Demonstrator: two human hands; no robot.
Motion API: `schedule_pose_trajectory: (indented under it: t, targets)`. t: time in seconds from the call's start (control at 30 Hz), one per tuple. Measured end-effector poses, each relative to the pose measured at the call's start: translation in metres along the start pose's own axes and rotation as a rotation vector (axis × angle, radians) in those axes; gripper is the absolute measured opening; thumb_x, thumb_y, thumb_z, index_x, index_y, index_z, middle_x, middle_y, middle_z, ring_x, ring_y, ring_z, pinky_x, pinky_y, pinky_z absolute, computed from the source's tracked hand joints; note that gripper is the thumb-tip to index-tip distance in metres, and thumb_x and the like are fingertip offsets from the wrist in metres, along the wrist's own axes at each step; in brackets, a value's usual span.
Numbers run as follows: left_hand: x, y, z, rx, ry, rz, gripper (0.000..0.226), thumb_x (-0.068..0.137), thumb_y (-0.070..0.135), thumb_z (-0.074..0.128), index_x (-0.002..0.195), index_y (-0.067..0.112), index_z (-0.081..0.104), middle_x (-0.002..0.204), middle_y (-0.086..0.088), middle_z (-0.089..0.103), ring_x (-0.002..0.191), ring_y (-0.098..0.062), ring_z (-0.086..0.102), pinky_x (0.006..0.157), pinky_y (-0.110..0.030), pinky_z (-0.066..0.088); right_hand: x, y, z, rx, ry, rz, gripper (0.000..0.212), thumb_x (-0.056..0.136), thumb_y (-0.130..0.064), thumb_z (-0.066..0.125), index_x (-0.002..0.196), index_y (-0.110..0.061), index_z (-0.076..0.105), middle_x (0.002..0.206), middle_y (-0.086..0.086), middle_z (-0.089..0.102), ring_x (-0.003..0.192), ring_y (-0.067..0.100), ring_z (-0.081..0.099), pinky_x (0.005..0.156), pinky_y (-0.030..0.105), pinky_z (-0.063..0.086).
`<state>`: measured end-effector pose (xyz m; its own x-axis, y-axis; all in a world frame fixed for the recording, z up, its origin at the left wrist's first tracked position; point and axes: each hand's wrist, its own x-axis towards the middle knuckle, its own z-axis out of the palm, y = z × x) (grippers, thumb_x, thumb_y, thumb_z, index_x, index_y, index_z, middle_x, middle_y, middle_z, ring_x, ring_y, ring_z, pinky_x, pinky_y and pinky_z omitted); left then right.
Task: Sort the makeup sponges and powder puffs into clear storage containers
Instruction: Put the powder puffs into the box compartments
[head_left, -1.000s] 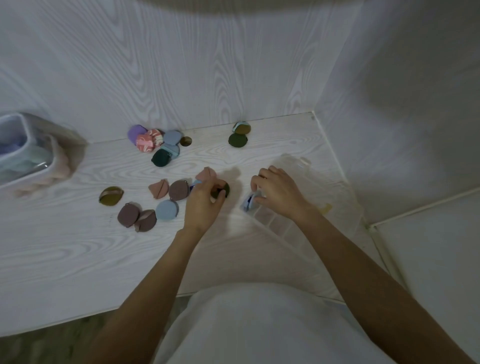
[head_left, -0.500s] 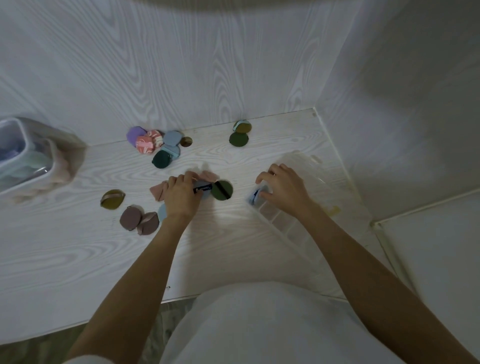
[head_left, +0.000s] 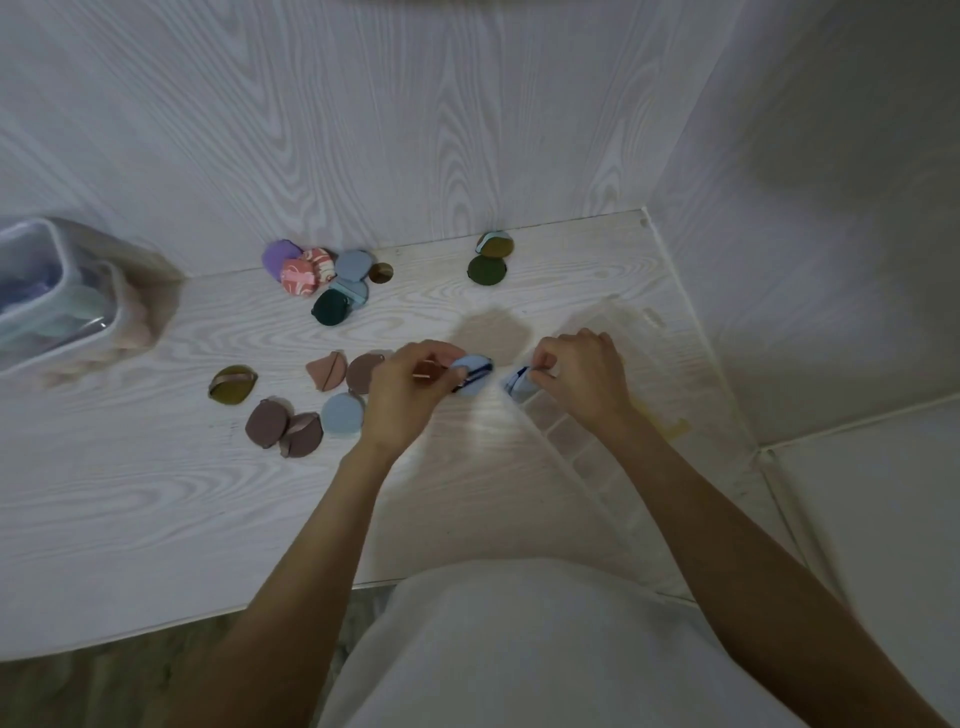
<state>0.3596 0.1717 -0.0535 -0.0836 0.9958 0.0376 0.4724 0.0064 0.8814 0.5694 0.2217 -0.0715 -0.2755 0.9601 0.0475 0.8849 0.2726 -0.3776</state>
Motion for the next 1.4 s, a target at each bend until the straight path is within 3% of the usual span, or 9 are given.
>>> schedule_pose_trajectory:
  t: [0.1, 0.23, 0.53, 0.67, 0.77, 1.0, 1.13, 1.23, 1.4]
  targets:
    - [-0.002, 0.015, 0.026, 0.05, -0.079, 0.11, 0.011, 0.08, 0.009, 0.072, 0.087, 0.016, 0.068, 0.086, 0.002, 0.067, 0.073, -0.009, 0.062, 0.067, -0.016, 0.051, 0.001, 0.003, 0.0, 0.055, -0.018, 0.023, 0.008, 0.079, -0.022, 0.07, 0.084, -0.016, 0.071, 0.079, 0.004, 0.07, 0.079, 0.024, 0.054, 0.073, 0.03, 0.029]
    - [0.0, 0.016, 0.049, 0.121, -0.039, 0.169, 0.009, 0.078, 0.009, 0.073, 0.086, 0.011, 0.068, 0.079, 0.002, 0.066, 0.066, -0.009, 0.06, 0.062, -0.019, 0.052, 0.002, 0.009, -0.002, 0.15, -0.051, 0.027, 0.009, 0.082, -0.019, 0.067, 0.089, -0.016, 0.072, 0.083, 0.002, 0.071, 0.082, 0.022, 0.054, 0.075, 0.029, 0.034]
    - [0.018, 0.021, 0.062, 0.248, -0.145, 0.123, 0.01, 0.081, 0.011, 0.07, 0.09, 0.012, 0.066, 0.086, -0.004, 0.067, 0.068, -0.013, 0.061, 0.067, -0.032, 0.054, -0.004, 0.02, -0.015, 0.326, 0.046, 0.091, 0.015, 0.086, -0.01, 0.061, 0.098, -0.013, 0.07, 0.092, 0.002, 0.07, 0.079, 0.009, 0.049, 0.07, 0.02, 0.037]
    - [0.023, 0.023, 0.054, 0.352, -0.056, 0.142, 0.008, 0.083, 0.011, 0.066, 0.091, 0.012, 0.068, 0.084, 0.0, 0.064, 0.066, -0.01, 0.057, 0.061, -0.002, 0.038, -0.004, 0.018, -0.013, 0.281, 0.006, 0.015, 0.015, 0.084, -0.008, 0.061, 0.091, -0.015, 0.072, 0.086, -0.001, 0.072, 0.076, 0.011, 0.048, 0.065, 0.021, 0.036]
    - [0.022, 0.022, 0.048, 0.302, -0.035, 0.13, 0.009, 0.081, 0.009, 0.067, 0.09, 0.011, 0.067, 0.085, -0.005, 0.067, 0.066, -0.009, 0.057, 0.059, 0.001, 0.037, 0.0, 0.016, -0.012, 0.262, -0.009, -0.014, 0.014, 0.082, -0.009, 0.063, 0.087, -0.017, 0.072, 0.078, -0.001, 0.072, 0.075, 0.02, 0.053, 0.067, 0.031, 0.046]
    - [0.012, 0.031, 0.041, 0.051, 0.032, 0.055, 0.008, 0.081, 0.011, 0.07, 0.089, 0.01, 0.067, 0.085, 0.003, 0.068, 0.07, -0.005, 0.062, 0.061, -0.007, 0.046, 0.003, 0.015, -0.007, 0.215, -0.121, -0.045, 0.012, 0.08, -0.017, 0.055, 0.083, -0.022, 0.065, 0.072, 0.002, 0.069, 0.074, 0.023, 0.053, 0.071, 0.04, 0.047]
    - [0.011, 0.03, 0.052, 0.153, -0.052, 0.092, 0.008, 0.079, 0.012, 0.072, 0.085, 0.013, 0.068, 0.079, 0.006, 0.067, 0.065, -0.005, 0.062, 0.064, -0.014, 0.051, 0.006, 0.011, -0.014, 0.247, -0.128, 0.027, 0.02, 0.088, -0.016, 0.045, 0.097, -0.014, 0.063, 0.079, 0.004, 0.057, 0.077, 0.022, 0.048, 0.068, 0.034, 0.041]
    - [0.014, 0.029, 0.062, 0.223, -0.108, 0.084, 0.009, 0.079, 0.014, 0.072, 0.087, 0.013, 0.067, 0.079, 0.003, 0.066, 0.065, -0.01, 0.062, 0.067, -0.03, 0.055, 0.003, 0.014, -0.018, 0.274, -0.112, 0.037, 0.019, 0.092, -0.012, 0.045, 0.1, -0.014, 0.062, 0.071, -0.005, 0.045, 0.077, 0.018, 0.046, 0.064, 0.032, 0.037]
    - [0.016, 0.019, 0.075, 0.423, -0.118, 0.207, 0.024, 0.084, 0.033, 0.067, 0.08, 0.009, 0.067, 0.075, -0.008, 0.067, 0.063, -0.022, 0.061, 0.056, -0.037, 0.051, -0.003, 0.022, -0.015, 0.25, -0.11, -0.061, 0.017, 0.085, -0.013, 0.057, 0.098, -0.016, 0.068, 0.093, -0.003, 0.07, 0.088, 0.018, 0.052, 0.077, 0.032, 0.044]
